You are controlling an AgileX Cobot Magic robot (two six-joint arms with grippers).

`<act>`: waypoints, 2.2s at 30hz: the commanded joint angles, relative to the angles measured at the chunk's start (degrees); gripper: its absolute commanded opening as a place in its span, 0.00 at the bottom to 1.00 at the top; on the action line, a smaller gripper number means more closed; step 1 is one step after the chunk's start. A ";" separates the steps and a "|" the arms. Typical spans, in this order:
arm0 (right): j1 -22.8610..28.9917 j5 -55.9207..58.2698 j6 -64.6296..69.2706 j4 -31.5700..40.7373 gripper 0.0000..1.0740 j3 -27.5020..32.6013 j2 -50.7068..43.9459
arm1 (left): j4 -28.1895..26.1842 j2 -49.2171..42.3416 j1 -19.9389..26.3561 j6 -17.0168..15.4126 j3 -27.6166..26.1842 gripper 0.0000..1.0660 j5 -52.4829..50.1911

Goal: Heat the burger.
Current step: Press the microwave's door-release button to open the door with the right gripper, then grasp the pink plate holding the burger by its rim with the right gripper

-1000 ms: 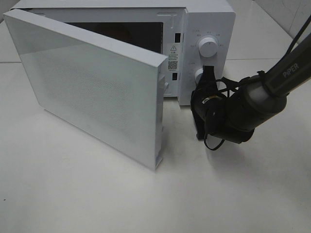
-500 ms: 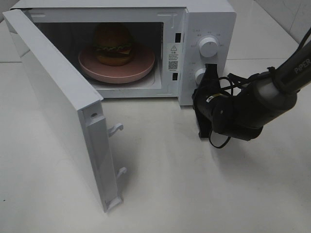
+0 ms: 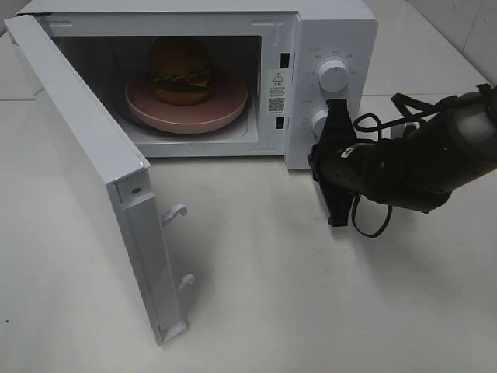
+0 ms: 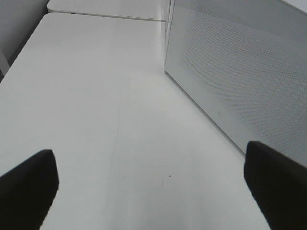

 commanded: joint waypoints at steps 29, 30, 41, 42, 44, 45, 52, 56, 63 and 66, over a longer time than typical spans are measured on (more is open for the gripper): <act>-0.52 46.75 -51.85 -12.03 0.05 2.92 -23.38 | -0.11 -1.09 0.11 -0.17 0.17 0.92 -0.52; -0.52 50.82 -56.49 -12.03 0.05 1.49 -23.55 | -0.11 -1.09 0.11 -0.17 0.17 0.92 -0.52; -0.40 71.85 -79.58 -11.97 0.07 -6.93 -23.55 | -0.11 -1.09 0.11 -0.17 0.17 0.92 -0.52; -0.40 74.54 -83.88 -11.97 0.08 -8.02 -23.55 | -0.11 -1.09 0.11 -0.17 0.17 0.92 -0.52; -0.34 75.86 -87.20 -11.97 0.08 -8.59 -23.55 | -0.11 -1.09 0.11 -0.17 0.17 0.92 -0.52; -0.34 78.21 -95.28 -12.03 0.09 -9.45 -23.55 | -0.11 -1.09 0.11 -0.17 0.17 0.92 -0.52; -0.34 86.52 -127.83 -12.03 0.15 -11.75 -23.55 | -0.11 -1.09 0.11 -0.17 0.17 0.92 -0.52; -0.34 87.83 -139.63 -12.03 0.18 -12.15 -23.55 | -0.11 -1.09 0.11 -0.17 0.17 0.92 -0.52; -0.34 87.38 -157.79 -16.56 0.32 -12.61 -23.55 | -0.11 -1.09 0.11 -0.17 0.17 0.92 -0.52; -0.34 84.80 -157.68 -18.85 0.43 -12.61 -23.72 | -0.11 -1.09 0.11 -0.17 0.17 0.92 -0.52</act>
